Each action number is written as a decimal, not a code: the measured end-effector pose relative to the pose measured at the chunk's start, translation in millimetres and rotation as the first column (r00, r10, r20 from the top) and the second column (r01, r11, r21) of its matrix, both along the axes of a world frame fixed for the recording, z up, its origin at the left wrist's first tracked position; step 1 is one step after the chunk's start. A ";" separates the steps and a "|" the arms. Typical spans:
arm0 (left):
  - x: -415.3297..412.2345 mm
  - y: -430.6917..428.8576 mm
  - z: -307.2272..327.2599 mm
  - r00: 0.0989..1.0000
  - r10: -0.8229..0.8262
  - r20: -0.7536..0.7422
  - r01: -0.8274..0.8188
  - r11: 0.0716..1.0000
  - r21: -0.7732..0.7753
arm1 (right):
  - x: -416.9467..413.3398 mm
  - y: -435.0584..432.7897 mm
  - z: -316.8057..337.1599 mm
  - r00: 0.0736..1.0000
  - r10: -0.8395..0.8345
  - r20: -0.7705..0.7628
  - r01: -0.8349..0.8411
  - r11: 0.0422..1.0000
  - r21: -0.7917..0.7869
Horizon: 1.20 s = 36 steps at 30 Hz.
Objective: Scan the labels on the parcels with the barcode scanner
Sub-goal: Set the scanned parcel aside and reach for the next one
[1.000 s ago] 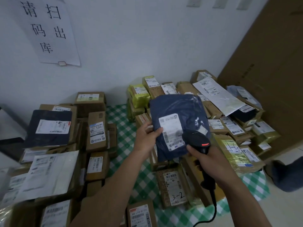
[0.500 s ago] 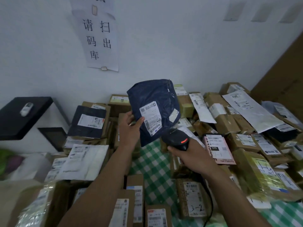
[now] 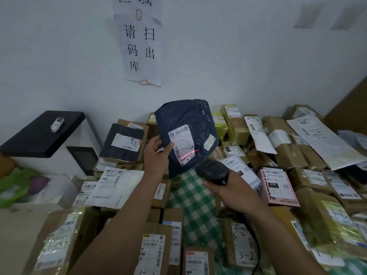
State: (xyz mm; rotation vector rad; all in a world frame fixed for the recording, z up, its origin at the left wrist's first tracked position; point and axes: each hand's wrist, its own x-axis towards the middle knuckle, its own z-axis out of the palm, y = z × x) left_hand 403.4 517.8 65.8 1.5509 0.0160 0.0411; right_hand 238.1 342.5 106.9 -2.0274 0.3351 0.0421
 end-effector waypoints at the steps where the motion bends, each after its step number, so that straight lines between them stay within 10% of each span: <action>1: -0.1 1.0 -0.3 1.000 -0.001 -0.002 0.001 1.000 0.002 | 0.4 0.2 0.4 1.000 0.002 -0.003 -0.002 1.000 0.001; 13: 13.4 12.0 -12.4 1.000 0.014 0.019 -0.014 0.999 -0.038 | 22.8 1.4 -14.8 1.000 0.008 -0.019 -0.008 1.000 -0.017; 26: 96.5 80.9 -17.7 0.926 0.376 0.043 -0.377 0.926 0.027 | 133.3 38.3 -13.4 0.972 0.228 -0.053 -0.228 0.974 0.002; 36: 178.7 69.3 -48.0 0.909 0.363 -0.207 -0.399 0.900 -0.175 | 191.5 35.2 -42.7 0.966 0.213 -0.145 -0.211 0.977 0.033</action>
